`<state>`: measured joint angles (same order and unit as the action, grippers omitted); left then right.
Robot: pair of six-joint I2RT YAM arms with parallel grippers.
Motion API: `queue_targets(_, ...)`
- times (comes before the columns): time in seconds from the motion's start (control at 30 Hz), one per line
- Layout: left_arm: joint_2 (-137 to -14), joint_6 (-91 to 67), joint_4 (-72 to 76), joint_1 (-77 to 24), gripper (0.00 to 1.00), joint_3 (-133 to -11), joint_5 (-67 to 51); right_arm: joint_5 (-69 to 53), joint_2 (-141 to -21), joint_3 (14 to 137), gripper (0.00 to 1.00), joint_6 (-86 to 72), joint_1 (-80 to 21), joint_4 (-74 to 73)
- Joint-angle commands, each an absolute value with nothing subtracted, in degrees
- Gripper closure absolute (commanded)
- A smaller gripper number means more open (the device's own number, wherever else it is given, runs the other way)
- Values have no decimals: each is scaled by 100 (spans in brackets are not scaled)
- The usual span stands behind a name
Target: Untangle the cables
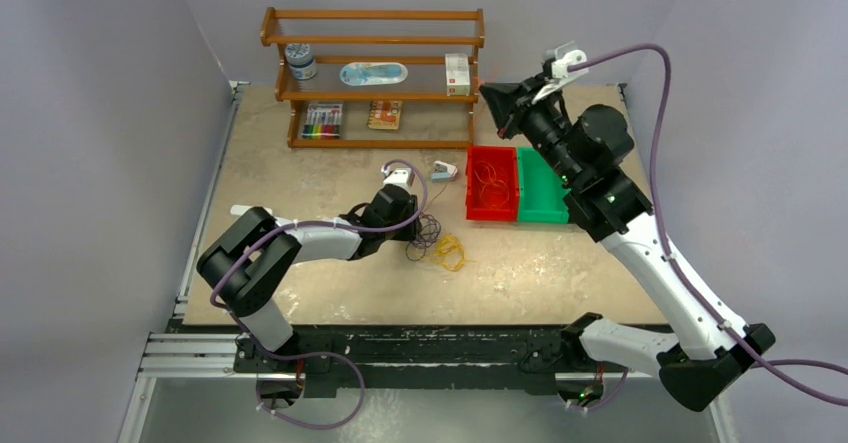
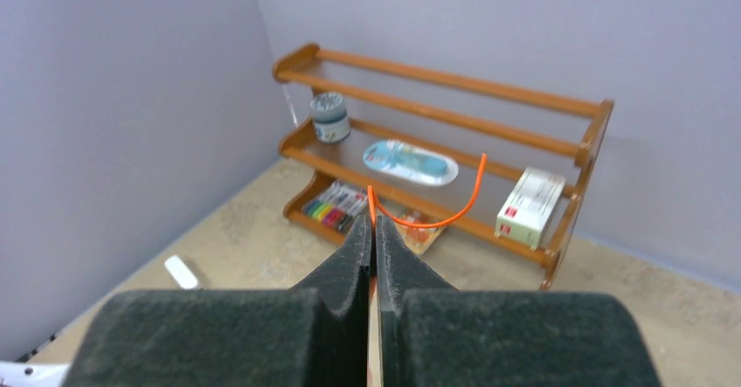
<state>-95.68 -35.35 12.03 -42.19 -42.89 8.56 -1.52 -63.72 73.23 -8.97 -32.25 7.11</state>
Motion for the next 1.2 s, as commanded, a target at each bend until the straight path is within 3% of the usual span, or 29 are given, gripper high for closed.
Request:
queue_targets(0.0, -9629, -3541, 1096, -4249, 70, -4185, 947, 334, -6114, 7921, 100, -508, -3229, 1125)
queue_targets(0.77, -9426, -3498, 1031, -4251, 69, -4183, 984, 1216, -5737, 8323, 100, 154, -3230, 1001)
queue_targets(1.17, -8844, -3380, 720, -4247, 79, -4230, 1198, 1242, -6017, 8190, 100, -34, -3228, 297)
